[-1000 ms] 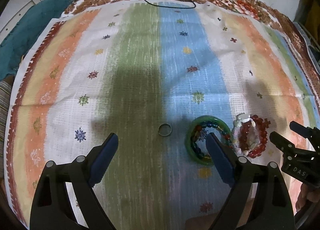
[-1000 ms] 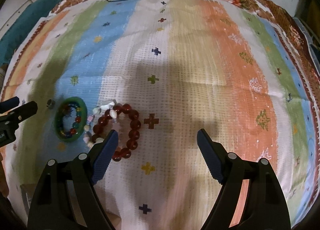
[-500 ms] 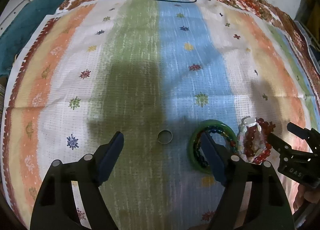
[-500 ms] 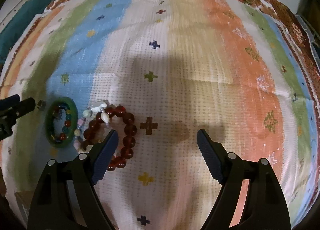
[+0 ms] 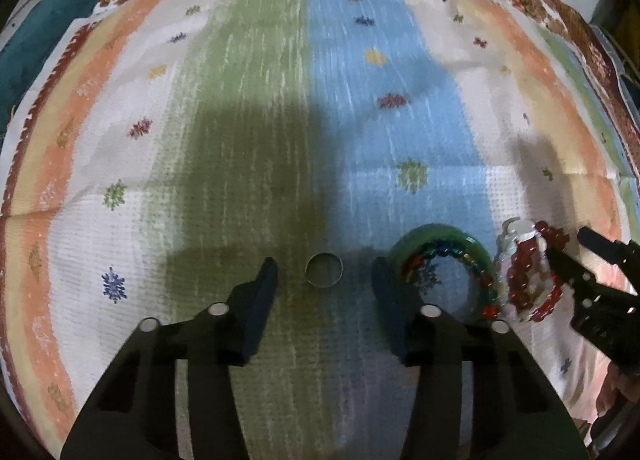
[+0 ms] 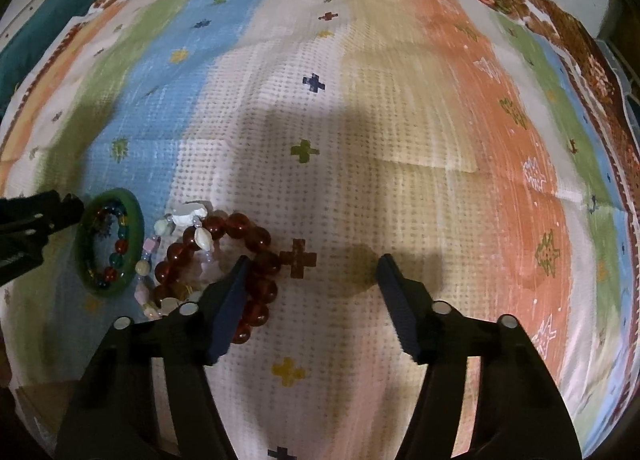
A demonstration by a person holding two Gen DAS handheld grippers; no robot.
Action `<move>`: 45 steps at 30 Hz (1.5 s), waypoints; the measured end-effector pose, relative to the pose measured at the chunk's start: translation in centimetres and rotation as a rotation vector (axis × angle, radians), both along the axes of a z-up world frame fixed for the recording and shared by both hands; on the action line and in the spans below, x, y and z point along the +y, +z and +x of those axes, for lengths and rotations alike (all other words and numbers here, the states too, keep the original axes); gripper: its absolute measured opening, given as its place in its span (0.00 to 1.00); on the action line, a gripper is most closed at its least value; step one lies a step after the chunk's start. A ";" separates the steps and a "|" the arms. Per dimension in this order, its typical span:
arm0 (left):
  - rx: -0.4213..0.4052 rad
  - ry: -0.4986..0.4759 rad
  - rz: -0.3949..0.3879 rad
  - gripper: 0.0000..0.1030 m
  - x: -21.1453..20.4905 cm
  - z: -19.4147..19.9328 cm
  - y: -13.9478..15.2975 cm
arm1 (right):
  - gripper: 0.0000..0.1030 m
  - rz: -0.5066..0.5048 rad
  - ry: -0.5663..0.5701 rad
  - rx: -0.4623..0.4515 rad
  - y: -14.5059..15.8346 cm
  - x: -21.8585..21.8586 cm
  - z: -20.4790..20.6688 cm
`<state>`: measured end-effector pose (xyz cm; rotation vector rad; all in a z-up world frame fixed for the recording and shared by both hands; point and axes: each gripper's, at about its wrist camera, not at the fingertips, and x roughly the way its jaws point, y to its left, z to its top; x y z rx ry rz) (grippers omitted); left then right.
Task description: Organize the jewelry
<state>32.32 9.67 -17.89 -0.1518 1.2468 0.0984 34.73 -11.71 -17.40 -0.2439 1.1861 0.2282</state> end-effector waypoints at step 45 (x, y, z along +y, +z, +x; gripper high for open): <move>-0.092 -0.032 0.017 0.18 -2.8 -5.4 6.7 | 0.14 0.122 0.061 -0.123 8.7 -1.0 -5.8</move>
